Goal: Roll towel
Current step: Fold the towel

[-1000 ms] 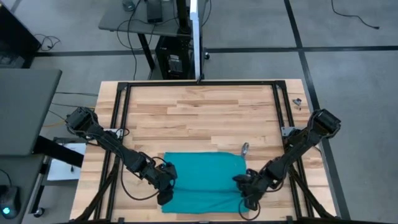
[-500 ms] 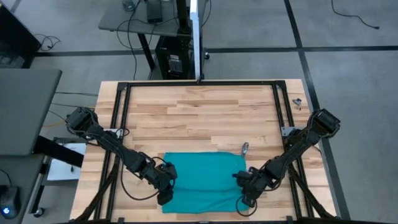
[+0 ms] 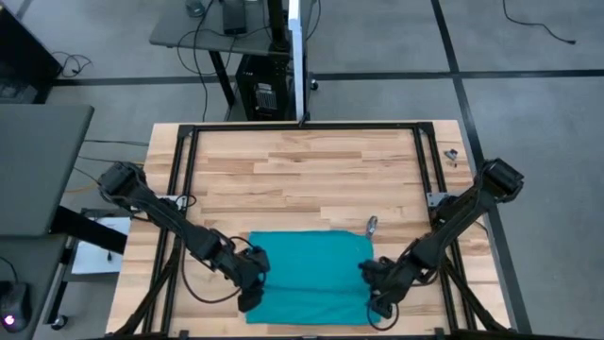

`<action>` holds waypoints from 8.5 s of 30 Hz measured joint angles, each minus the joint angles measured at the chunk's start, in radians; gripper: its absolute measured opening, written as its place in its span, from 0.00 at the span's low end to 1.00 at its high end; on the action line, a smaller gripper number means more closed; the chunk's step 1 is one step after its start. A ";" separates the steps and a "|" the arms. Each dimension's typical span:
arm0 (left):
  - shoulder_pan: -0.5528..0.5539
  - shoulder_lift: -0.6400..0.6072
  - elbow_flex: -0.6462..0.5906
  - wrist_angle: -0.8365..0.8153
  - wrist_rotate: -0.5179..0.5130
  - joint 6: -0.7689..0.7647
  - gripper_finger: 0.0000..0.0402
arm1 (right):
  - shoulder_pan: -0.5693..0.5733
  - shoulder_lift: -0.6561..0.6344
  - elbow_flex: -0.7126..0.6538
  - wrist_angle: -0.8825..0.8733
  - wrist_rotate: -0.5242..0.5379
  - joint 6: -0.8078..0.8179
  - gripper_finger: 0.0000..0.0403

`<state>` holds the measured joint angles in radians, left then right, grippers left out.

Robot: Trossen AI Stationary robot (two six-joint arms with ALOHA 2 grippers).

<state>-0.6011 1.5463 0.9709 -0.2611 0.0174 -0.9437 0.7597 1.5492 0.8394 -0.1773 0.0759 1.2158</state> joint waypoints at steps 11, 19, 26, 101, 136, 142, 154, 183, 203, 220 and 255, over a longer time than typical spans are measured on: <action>-0.021 0.053 0.023 -0.021 0.067 0.077 0.24 | -0.028 0.055 0.034 0.208 0.001 -0.210 0.61; -0.099 0.080 0.314 -0.493 -0.073 0.283 0.23 | 0.066 0.107 0.302 -0.088 0.081 -0.428 0.61; -0.216 0.216 0.448 -0.580 -0.242 0.244 0.23 | 0.213 0.323 0.518 -0.361 0.371 -0.484 0.61; -0.281 0.645 0.662 -0.589 -0.388 0.098 0.46 | 0.242 0.578 0.597 -0.469 0.376 -0.323 0.58; -0.201 0.334 0.272 -0.154 -0.085 -0.130 0.00 | 0.257 0.525 0.593 -0.435 0.169 -0.088 0.00; -0.190 0.288 0.214 -0.129 -0.066 -0.112 0.00 | 0.250 0.514 0.593 -0.397 0.152 -0.064 0.00; -0.125 0.287 0.214 -0.137 0.040 0.026 0.00 | 0.174 0.311 0.262 -0.012 0.027 0.014 0.00; 0.054 0.285 0.215 -0.304 0.030 0.217 0.00 | 0.008 0.112 -0.046 0.095 -0.063 -0.017 0.00; 0.056 0.285 0.215 -0.323 -0.062 0.213 0.10 | -0.029 0.112 -0.046 0.051 -0.082 0.024 0.13; 0.056 0.278 0.363 -0.520 -0.131 0.311 0.28 | -0.047 -0.095 -0.046 0.006 -0.077 0.037 0.44; -0.067 0.279 0.176 -0.256 -0.176 -0.136 0.28 | -0.086 0.056 -0.037 0.008 -0.083 -0.206 0.35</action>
<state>-0.6683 1.8256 1.1467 -0.5172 -0.1583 -1.0794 0.6741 1.6055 0.8028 -0.1688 -0.0067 1.0100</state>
